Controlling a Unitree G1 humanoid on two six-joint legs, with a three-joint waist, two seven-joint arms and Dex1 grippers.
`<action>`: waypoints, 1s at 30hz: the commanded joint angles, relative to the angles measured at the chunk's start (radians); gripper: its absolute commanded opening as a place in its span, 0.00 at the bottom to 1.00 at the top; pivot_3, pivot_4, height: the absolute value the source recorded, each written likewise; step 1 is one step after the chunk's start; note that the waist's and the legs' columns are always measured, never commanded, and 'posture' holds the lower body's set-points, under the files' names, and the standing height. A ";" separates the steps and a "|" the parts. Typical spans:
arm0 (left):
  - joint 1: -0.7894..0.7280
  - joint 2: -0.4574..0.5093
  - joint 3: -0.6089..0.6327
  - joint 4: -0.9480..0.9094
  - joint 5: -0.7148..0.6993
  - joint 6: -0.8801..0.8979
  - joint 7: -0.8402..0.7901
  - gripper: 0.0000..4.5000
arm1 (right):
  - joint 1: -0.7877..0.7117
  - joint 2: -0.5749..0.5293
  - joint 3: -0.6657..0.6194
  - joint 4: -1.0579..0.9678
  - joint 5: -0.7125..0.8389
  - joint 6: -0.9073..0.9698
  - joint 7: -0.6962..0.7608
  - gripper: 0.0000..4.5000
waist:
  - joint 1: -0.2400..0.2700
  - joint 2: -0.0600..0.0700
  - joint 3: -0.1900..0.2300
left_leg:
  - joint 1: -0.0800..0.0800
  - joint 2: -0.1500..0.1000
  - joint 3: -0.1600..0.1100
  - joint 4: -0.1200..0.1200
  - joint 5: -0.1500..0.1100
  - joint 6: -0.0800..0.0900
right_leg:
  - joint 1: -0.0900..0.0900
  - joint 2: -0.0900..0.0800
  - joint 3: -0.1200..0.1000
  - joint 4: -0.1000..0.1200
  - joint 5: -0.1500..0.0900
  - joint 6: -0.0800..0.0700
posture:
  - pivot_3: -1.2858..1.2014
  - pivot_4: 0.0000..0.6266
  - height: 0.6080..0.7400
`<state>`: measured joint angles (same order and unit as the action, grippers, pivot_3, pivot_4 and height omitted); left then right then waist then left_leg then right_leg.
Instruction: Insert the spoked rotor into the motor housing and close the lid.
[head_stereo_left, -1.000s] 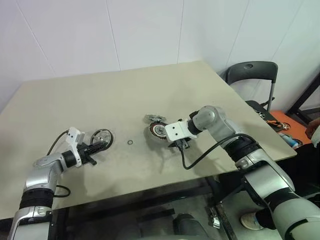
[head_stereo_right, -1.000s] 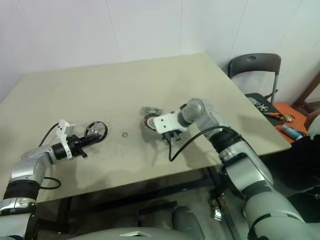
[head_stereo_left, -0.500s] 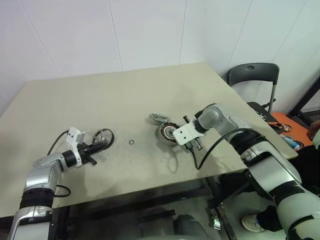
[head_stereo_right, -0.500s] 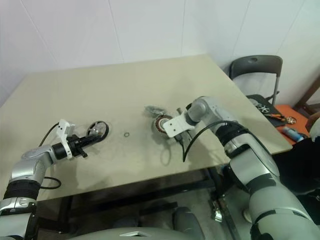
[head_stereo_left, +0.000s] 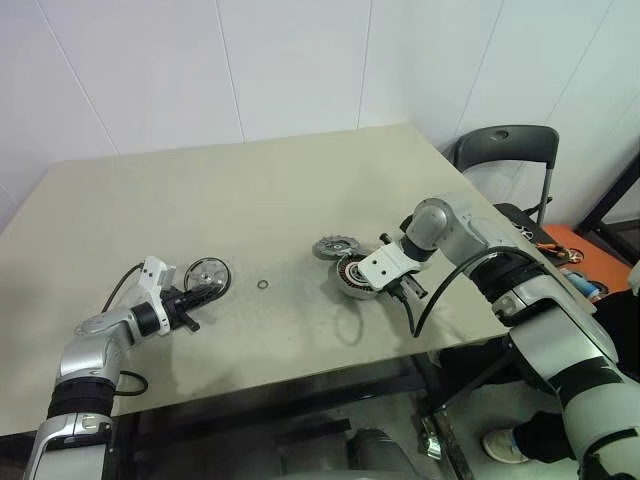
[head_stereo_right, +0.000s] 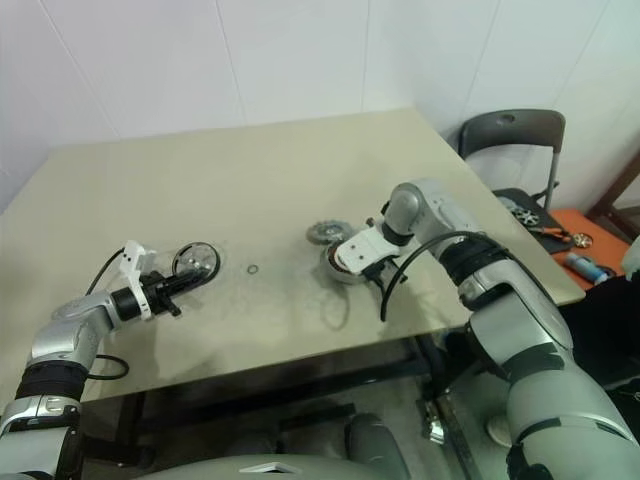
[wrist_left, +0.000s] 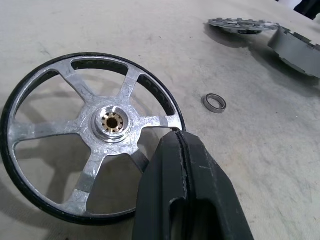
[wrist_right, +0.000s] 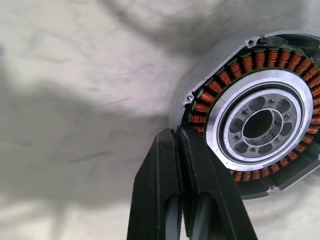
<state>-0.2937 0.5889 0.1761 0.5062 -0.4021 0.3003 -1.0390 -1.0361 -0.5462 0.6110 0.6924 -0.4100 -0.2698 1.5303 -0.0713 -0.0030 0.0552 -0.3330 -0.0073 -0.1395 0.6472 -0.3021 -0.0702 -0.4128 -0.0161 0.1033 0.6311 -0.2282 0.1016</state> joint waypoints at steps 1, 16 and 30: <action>-0.008 0.005 0.011 -0.034 -0.004 0.000 0.004 0.00 | -0.084 -0.020 -0.039 -0.005 0.001 -0.015 -0.021 0.01 | -0.001 0.000 0.000 | 0.000 0.000 0.000 0.000 0.000 0.000 | 0.000 0.000 0.000 0.000 0.000 0.000 | 0.52 0.00 1.00; -0.008 -0.001 0.014 -0.043 -0.008 0.011 0.012 0.00 | -0.038 0.066 -0.064 -0.017 0.046 0.048 -0.080 0.05 | 0.001 0.001 0.001 | -0.002 0.000 0.000 -0.001 0.000 0.000 | -0.002 0.000 0.000 0.000 0.000 0.000 | 0.52 0.00 1.00; 0.011 0.003 0.015 -0.058 -0.008 0.014 0.012 0.00 | -0.083 0.044 -0.064 -0.049 0.063 0.069 -0.003 0.52 | 0.000 0.001 0.000 | -0.001 0.000 0.000 0.000 0.000 0.000 | -0.002 0.000 0.000 0.001 0.000 0.000 | 0.52 0.00 1.00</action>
<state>-0.2778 0.5832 0.1744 0.4821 -0.4034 0.3182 -1.0286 -1.0716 -0.4938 0.5770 0.6800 -0.3717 -0.2014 1.5067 -0.0716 -0.0023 0.0557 -0.3344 -0.0074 -0.1395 0.6473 -0.3021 -0.0703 -0.4145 -0.0162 0.1032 0.6317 -0.2282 0.1016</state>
